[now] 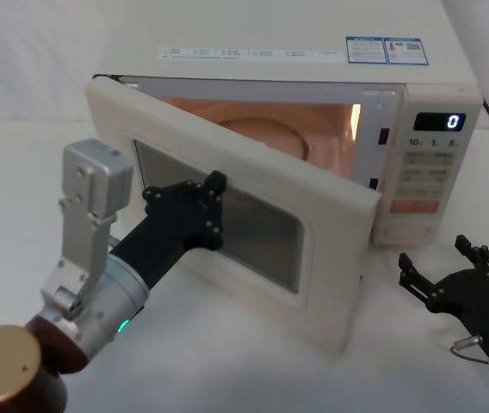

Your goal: Press the button to open the microwave door with one hand; close the microwave door with the other hand.

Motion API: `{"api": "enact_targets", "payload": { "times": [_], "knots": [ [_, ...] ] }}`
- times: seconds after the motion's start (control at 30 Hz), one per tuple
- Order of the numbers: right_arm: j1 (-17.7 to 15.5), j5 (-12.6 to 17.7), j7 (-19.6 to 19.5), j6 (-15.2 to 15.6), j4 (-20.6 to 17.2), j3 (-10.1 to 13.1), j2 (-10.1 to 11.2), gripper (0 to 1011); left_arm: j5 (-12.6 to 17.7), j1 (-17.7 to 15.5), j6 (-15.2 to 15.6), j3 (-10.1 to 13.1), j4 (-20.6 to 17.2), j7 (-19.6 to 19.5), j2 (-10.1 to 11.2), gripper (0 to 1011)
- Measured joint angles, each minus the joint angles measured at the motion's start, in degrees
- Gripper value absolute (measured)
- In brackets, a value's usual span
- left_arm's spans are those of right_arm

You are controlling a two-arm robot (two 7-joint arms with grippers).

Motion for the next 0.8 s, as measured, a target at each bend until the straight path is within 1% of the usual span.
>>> {"api": "enact_targets", "payload": {
  "times": [0.03, 0.07, 0.27, 0.5, 0.8],
  "knots": [
    [0.0, 0.0, 0.0, 0.0, 0.0, 0.0, 0.0, 1002, 0.37, -0.69, 0.02, 0.17, 0.68, 0.02, -0.6, 0],
    [0.0, 0.0, 0.0, 0.0, 0.0, 0.0, 0.0, 1002, 0.37, -0.69, 0.02, 0.17, 0.68, 0.02, -0.6, 0],
    [0.0, 0.0, 0.0, 0.0, 0.0, 0.0, 0.0, 1002, 0.89, -3.21, -0.23, 0.48, 3.02, -0.69, -2.6, 0],
    [0.0, 0.0, 0.0, 0.0, 0.0, 0.0, 0.0, 1002, 0.44, -5.52, -0.35, 0.52, 5.05, -1.56, -4.1, 0],
    [0.0, 0.0, 0.0, 0.0, 0.0, 0.0, 0.0, 1002, 0.23, -8.04, -0.1, 1.14, 7.41, -1.46, -5.95, 0]
  ]
}}
